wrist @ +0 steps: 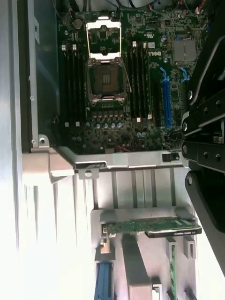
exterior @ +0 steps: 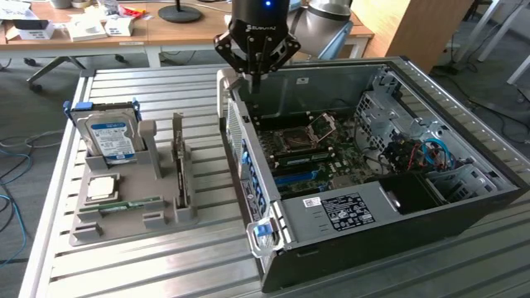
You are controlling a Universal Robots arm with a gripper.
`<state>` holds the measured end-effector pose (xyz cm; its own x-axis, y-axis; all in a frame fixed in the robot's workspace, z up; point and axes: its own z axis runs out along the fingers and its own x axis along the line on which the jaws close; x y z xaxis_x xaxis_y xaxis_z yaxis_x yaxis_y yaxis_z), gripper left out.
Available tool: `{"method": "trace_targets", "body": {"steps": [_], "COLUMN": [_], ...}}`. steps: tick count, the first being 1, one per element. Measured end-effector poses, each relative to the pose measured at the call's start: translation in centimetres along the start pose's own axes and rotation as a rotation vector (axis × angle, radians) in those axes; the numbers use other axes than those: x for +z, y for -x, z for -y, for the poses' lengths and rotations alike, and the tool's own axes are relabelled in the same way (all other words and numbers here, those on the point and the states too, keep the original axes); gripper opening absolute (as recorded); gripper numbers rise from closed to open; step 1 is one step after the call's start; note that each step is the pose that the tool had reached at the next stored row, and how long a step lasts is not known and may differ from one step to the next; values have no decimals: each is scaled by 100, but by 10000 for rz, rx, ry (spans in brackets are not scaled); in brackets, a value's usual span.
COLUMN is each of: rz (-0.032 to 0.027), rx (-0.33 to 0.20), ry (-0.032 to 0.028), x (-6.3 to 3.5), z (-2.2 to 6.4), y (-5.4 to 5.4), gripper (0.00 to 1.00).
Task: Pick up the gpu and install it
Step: 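Reach for the gpu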
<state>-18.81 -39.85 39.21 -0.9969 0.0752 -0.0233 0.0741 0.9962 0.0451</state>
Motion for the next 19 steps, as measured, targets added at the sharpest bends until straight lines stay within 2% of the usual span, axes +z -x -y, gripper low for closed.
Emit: {"method": "trace_targets", "body": {"steps": [19], "rz": [0], "rx": [1], "ry": [0], "x": [0], "z": [50], "y": [-764], "gripper": [11]}}
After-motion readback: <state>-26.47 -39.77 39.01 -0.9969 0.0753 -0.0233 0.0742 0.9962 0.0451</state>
